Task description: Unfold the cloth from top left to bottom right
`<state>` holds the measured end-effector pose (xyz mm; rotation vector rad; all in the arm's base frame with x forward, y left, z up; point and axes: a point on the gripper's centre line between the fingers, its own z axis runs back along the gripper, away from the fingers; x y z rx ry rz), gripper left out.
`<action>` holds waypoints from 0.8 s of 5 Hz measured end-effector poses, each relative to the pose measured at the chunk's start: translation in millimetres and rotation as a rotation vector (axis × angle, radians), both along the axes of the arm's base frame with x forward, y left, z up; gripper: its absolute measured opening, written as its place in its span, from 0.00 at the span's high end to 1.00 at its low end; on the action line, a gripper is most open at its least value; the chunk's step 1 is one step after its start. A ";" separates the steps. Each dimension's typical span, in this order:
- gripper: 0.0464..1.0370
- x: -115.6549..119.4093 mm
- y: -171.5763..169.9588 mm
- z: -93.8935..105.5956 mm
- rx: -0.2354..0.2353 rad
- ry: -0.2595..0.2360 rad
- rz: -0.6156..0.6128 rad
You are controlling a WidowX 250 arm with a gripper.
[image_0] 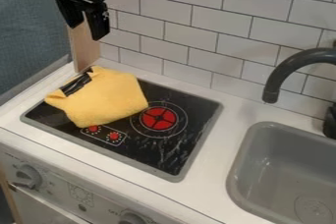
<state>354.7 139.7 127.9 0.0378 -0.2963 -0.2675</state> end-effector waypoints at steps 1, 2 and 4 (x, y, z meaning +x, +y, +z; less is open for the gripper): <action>0.04 -4.4 0.4 -13.0 -0.009 0.044 0.005; 0.04 -18.0 8.3 -19.6 0.033 0.131 0.041; 0.04 -35.1 16.8 -40.7 0.029 0.216 0.085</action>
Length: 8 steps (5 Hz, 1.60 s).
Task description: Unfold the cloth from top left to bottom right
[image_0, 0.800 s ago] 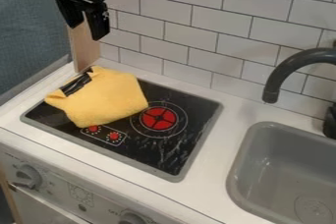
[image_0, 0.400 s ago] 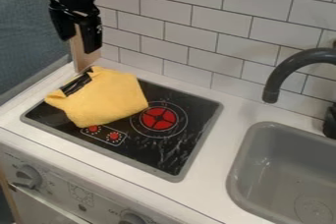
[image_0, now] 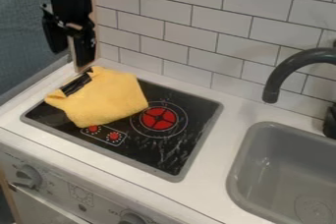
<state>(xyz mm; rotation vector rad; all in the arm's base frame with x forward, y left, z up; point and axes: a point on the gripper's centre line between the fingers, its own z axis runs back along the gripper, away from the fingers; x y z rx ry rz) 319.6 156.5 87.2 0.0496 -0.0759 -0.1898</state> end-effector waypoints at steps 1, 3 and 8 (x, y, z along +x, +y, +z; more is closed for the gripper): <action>0.04 -4.1 2.4 -20.1 -0.013 0.062 0.004; 0.04 -9.9 12.7 -47.2 -0.065 0.134 0.052; 0.68 0.5 13.1 -64.2 -0.097 0.125 0.067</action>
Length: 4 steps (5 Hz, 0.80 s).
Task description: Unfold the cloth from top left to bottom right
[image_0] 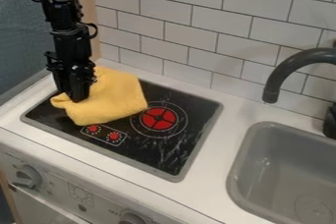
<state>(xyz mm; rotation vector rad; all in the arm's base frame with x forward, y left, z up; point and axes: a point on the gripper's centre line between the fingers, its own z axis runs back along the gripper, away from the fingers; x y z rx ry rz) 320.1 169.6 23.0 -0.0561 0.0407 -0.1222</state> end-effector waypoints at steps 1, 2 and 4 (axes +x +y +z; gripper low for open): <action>0.88 0.3 -0.6 0.0 -0.003 -0.002 0.005; 0.97 0.5 -0.9 0.0 -0.006 -0.003 0.007; 0.99 -2.3 -7.7 -2.2 -0.038 -0.003 0.012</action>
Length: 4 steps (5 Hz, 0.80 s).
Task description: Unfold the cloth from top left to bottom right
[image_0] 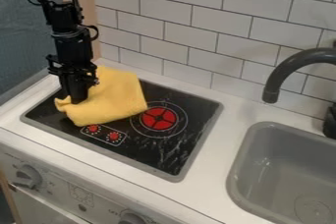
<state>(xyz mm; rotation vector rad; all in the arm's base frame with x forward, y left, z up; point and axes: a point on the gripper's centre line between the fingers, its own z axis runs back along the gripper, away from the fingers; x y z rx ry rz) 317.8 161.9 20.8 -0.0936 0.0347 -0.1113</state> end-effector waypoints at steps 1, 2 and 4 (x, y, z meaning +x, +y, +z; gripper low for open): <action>0.99 1.3 -5.9 27.1 0.005 -0.073 -0.016; 0.99 -0.4 -17.5 42.5 0.005 -0.102 -0.041; 0.99 -8.0 -67.2 59.7 0.001 -0.132 -0.139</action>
